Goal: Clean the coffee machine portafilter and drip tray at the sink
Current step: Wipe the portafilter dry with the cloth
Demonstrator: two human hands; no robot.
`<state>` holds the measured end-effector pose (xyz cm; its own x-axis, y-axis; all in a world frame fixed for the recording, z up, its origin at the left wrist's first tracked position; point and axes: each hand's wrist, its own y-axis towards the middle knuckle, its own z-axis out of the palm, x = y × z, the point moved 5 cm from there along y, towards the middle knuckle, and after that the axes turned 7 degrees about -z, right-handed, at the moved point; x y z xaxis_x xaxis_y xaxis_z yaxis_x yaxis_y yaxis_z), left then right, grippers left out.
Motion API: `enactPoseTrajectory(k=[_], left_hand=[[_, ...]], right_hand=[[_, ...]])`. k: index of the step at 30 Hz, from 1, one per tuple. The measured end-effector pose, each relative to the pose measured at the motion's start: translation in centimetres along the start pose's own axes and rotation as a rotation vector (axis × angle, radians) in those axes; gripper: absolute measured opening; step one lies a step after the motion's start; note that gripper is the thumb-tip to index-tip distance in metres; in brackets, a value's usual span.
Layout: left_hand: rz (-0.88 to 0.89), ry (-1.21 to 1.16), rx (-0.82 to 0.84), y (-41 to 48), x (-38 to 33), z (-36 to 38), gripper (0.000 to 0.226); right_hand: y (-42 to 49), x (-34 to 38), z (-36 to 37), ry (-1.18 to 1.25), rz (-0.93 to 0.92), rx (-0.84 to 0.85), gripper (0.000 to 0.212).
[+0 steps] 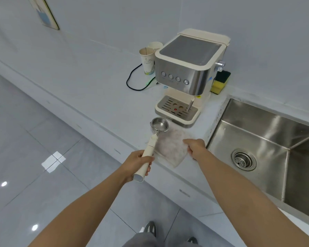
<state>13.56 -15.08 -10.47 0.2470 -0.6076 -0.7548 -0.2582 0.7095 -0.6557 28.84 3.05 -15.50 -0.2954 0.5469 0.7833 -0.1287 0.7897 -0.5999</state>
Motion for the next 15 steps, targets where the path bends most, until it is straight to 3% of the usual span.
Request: enactPoseTrajectory(k=[5,9,15], left_hand=[[-0.028,0.047,0.048,0.6,0.1,-1.9,0.014],[-0.035,0.073,0.097,1.0,-0.4,-3.0,0.019],[-0.02,0.089,0.192,1.1,-1.3,-3.3,0.023]], right_hand=[[-0.7,-0.4,2.3,0.064,0.096,0.062,0.024],[-2.1,0.6,3.7,0.271,0.067,0.152,0.005],[-4.1,2.4,4.6,0.698,0.011,0.232,0.028]])
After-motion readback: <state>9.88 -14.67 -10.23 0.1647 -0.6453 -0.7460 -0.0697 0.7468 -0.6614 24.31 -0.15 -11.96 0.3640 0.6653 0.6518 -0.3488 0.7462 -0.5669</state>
